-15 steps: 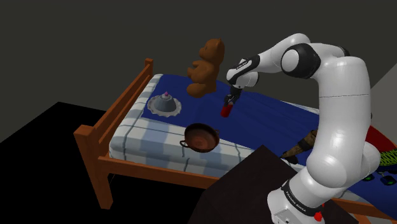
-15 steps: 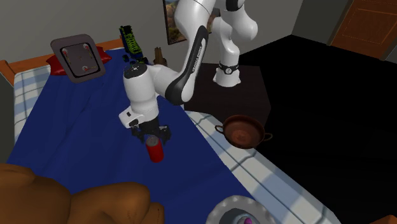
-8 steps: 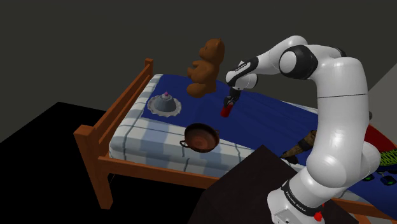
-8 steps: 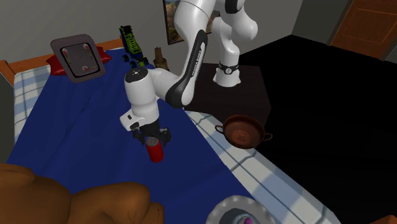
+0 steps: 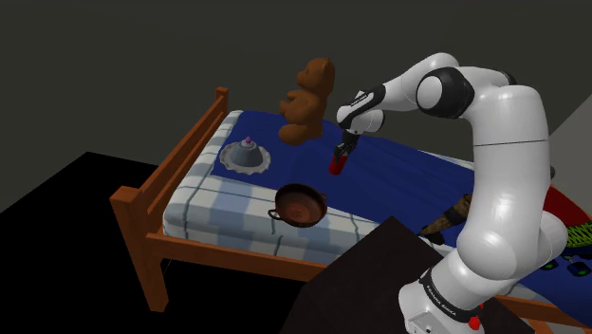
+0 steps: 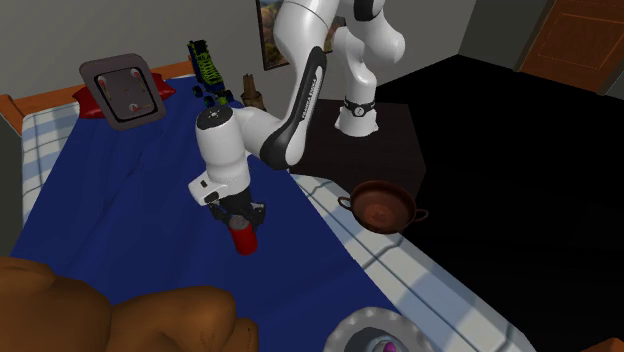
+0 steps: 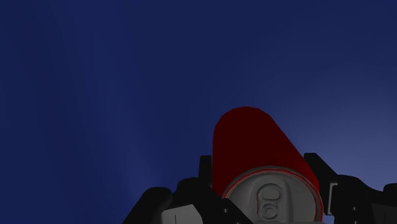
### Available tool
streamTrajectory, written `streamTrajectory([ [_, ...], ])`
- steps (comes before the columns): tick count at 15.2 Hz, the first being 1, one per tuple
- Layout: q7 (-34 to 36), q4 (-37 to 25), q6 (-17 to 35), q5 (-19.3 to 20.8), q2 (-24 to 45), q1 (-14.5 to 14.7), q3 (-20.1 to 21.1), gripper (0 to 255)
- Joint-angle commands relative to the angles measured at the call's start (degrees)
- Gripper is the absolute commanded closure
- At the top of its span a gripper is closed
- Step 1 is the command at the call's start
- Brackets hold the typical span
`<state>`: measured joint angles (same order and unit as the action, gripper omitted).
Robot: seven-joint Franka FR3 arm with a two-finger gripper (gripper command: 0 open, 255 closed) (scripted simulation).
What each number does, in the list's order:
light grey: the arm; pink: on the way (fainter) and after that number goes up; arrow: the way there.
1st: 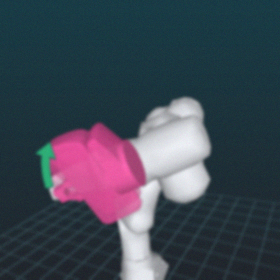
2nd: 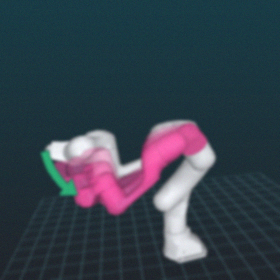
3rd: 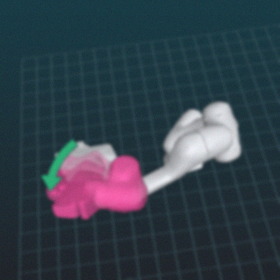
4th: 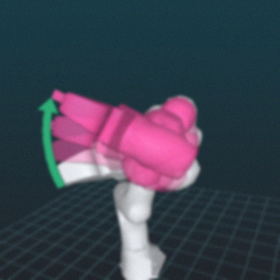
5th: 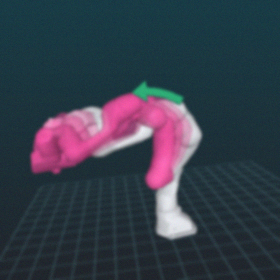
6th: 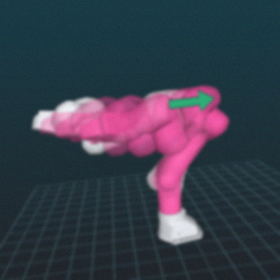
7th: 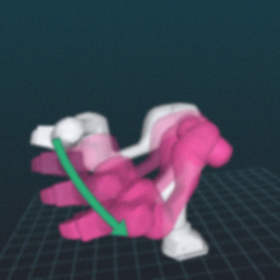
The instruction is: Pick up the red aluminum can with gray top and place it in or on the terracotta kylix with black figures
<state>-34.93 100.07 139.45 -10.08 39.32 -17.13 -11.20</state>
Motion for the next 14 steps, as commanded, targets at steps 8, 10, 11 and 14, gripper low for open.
streamTrajectory([
  [8,0.3,0.2,-1.9,0.5,-2.1,0.3,-0.5,255],
  [10,0.4,0.3,-2.9,0.7,-3.2,0.5,-0.7,255],
  [11,0.5,0.3,-3.4,0.9,-3.7,0.5,-0.8,255],
  [14,0.7,0.3,-5.0,1.3,-5.3,0.7,-1.1,255],
])
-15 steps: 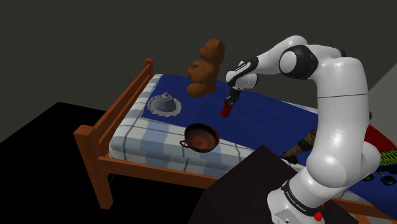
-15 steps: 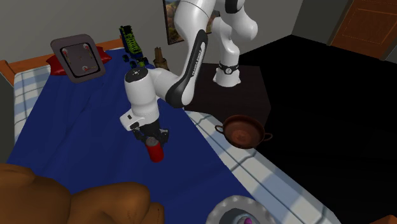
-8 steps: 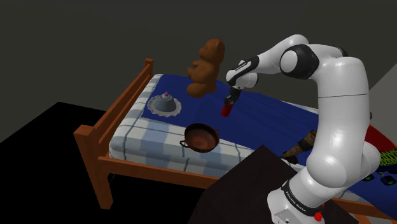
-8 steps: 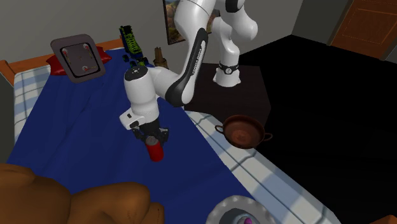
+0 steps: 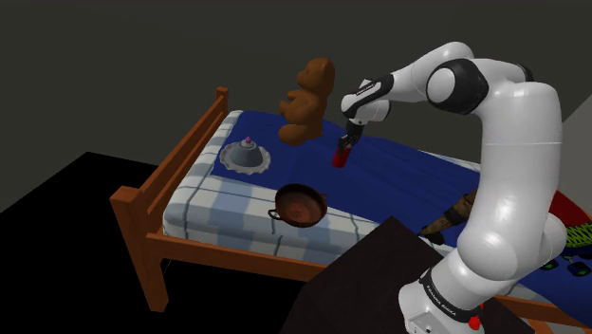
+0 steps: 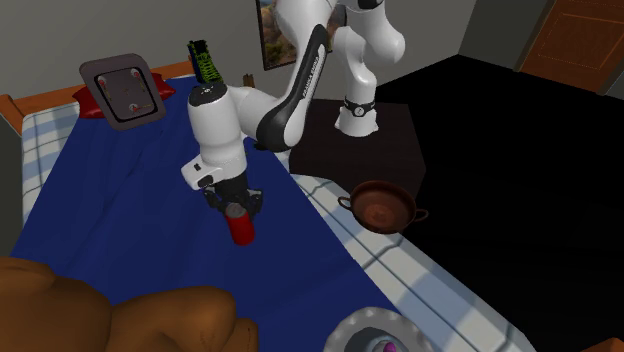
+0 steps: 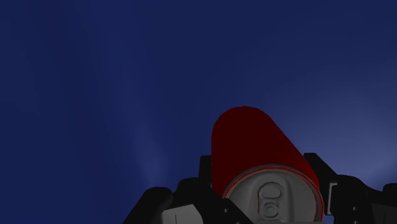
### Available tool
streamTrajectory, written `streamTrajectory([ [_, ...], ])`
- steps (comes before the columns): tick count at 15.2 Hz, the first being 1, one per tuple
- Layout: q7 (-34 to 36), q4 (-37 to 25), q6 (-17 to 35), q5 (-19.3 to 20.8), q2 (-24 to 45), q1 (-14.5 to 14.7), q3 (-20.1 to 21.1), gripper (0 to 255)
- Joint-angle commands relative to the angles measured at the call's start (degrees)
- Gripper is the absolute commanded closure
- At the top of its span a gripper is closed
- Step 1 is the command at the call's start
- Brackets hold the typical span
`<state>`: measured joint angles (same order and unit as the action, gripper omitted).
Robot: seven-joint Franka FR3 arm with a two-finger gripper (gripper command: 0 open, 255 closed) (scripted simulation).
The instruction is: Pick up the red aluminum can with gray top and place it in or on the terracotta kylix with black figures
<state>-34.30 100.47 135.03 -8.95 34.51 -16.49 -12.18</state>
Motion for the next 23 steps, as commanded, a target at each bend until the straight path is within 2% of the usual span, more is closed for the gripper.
streamTrajectory([
  [1,0.2,-0.1,-1.1,0.3,-1.0,0.2,-0.2,255],
  [23,1.7,-3.9,-13.5,2.8,-9.8,1.2,-1.7,255],
])
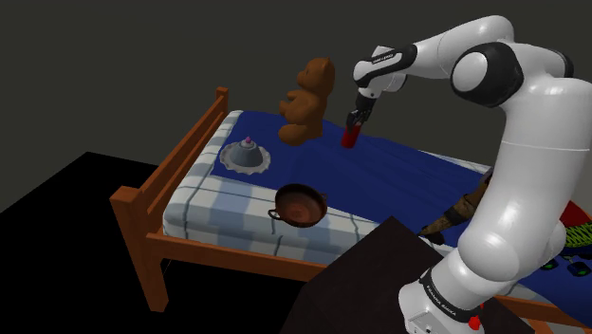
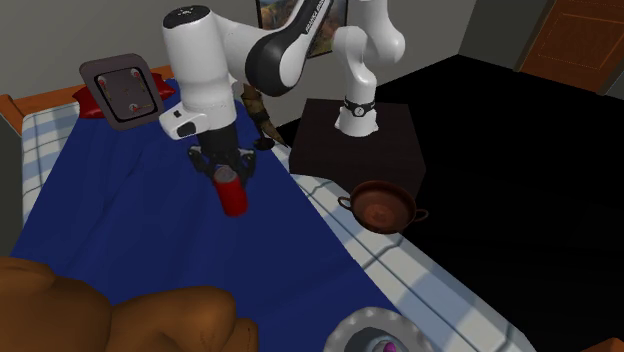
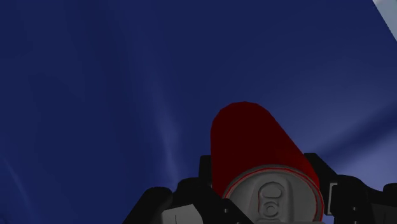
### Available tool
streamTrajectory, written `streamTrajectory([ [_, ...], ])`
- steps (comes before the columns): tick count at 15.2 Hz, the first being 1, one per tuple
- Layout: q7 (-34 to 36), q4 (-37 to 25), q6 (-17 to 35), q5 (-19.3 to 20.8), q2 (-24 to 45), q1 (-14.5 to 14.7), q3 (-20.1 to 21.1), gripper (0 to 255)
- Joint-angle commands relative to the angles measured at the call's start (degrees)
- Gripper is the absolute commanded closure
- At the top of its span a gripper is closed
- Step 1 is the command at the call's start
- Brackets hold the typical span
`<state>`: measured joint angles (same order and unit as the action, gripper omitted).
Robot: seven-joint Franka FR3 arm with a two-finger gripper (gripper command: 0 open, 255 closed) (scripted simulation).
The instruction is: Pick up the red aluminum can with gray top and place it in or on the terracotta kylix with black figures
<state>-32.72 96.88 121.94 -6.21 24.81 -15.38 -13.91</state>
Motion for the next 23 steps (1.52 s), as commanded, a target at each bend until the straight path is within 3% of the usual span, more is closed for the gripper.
streamTrajectory([
  [1,1.1,2.2,0.4,0.5,-1.8,1.0,0.1,255],
  [12,14.5,23.7,5.9,5.6,-18.3,10.1,2.8,255],
  [23,30.1,36.8,7.0,7.9,-30.3,17.4,9.7,255],
])
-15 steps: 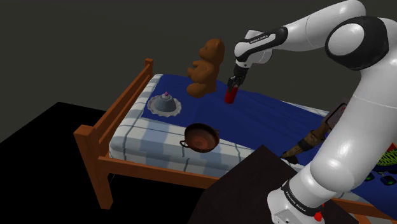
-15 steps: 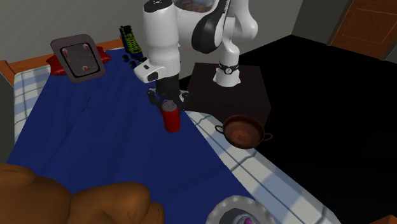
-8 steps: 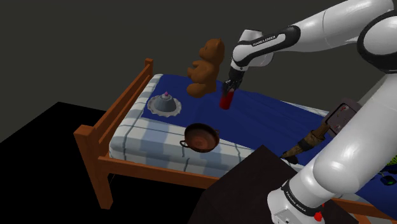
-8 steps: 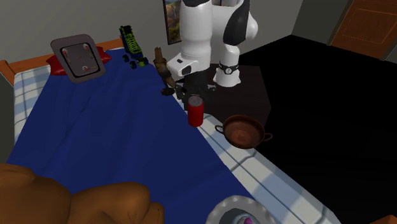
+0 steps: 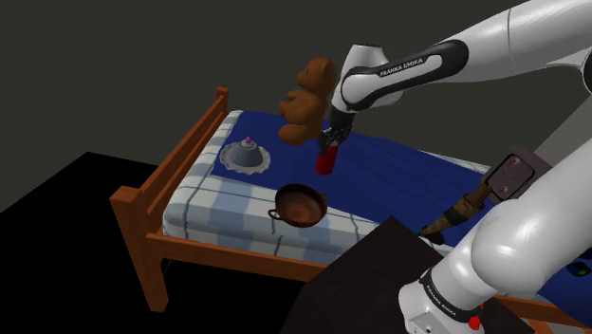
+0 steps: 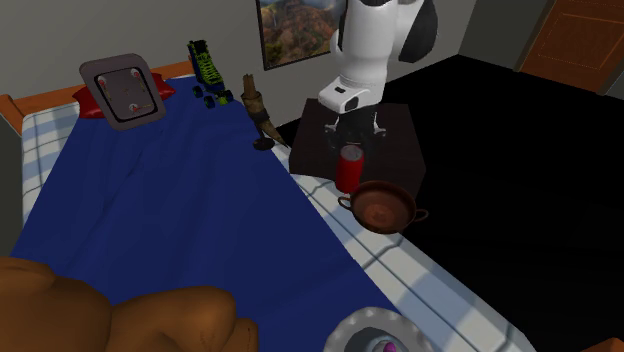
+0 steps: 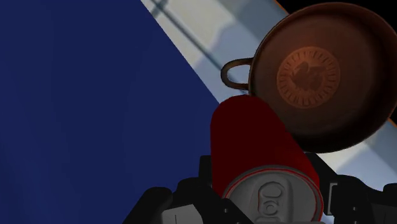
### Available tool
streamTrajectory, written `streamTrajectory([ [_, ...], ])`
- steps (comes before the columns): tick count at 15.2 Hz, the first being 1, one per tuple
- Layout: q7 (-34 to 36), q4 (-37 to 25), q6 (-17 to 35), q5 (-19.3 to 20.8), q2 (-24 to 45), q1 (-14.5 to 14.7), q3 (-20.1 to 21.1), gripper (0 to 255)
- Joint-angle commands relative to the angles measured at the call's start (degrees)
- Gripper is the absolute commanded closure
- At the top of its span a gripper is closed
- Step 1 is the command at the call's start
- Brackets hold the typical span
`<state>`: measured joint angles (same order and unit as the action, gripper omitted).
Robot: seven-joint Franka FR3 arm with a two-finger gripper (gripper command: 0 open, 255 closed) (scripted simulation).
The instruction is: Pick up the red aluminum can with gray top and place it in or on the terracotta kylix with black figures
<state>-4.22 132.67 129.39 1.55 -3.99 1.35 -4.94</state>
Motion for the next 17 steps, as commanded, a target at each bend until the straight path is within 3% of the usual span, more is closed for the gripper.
streamTrajectory([
  [1,3.0,1.8,-0.6,0.1,-2.3,1.3,1.5,255],
  [7,12.6,5.4,-1.3,-0.8,-6.5,5.8,7.3,255],
  [17,13.0,8.8,7.0,-0.4,-1.5,5.7,7.3,255],
])
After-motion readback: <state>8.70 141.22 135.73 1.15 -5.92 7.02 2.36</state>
